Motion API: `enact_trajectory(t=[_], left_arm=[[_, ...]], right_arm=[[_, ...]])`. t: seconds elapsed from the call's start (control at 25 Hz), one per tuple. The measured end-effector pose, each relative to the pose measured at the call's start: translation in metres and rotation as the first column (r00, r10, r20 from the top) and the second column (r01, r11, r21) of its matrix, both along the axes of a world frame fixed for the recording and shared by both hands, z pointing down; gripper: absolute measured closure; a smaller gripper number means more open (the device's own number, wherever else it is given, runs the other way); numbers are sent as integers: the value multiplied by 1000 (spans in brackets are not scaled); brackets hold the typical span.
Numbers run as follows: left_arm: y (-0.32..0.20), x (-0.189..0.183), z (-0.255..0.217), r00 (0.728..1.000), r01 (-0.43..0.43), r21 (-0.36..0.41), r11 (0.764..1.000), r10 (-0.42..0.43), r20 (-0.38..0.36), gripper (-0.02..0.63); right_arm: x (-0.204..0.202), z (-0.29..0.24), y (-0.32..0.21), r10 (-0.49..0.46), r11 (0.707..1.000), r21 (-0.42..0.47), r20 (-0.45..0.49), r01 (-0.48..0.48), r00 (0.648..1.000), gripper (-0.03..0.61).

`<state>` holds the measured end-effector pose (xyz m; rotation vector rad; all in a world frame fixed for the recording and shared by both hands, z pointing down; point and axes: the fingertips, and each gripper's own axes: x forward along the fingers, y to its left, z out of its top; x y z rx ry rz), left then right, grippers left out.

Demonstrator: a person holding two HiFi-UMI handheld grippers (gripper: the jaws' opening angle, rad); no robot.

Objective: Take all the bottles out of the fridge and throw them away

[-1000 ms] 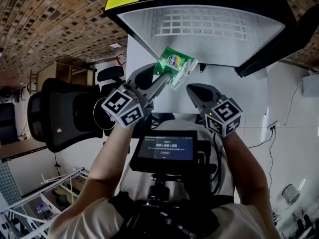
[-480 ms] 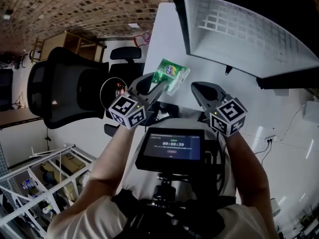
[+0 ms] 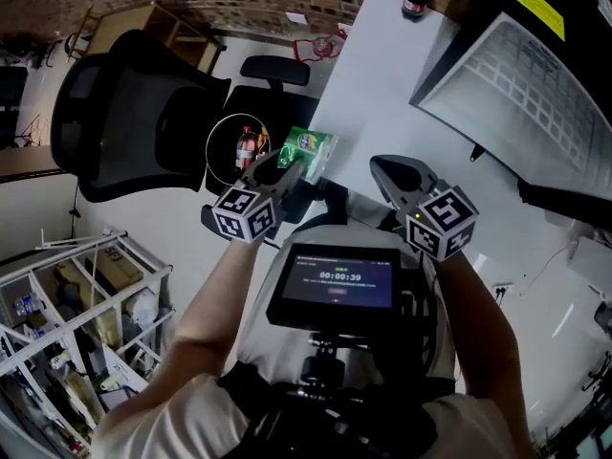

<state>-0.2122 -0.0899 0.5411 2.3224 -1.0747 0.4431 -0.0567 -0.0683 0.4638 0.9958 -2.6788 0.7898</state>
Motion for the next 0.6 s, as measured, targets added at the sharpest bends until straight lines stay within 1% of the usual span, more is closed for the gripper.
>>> enact_trajectory(t=[0.12, 0.24, 0.36, 0.48, 0.6], left_arm=[[2, -50, 23, 995, 95, -47, 994, -96, -5, 449], [2, -99, 44, 985, 169, -78, 982, -167, 34, 449], [-3, -138, 59, 972, 228, -87, 970, -221, 79, 449], [-12, -170, 76, 956, 265, -85, 960, -251, 151, 449], [-20, -194, 94, 937, 284, -106, 953, -252, 242, 449]], right_arm=[[-28, 3, -6, -35, 999, -8, -2, 35, 999, 575], [-54, 6, -10, -62, 998, -19, -7, 61, 998, 575], [-71, 10, -13, -78, 996, -38, -19, 77, 997, 575], [-84, 16, -15, -83, 995, -57, -34, 81, 996, 575], [-97, 19, -20, -81, 995, -68, -44, 78, 996, 575]])
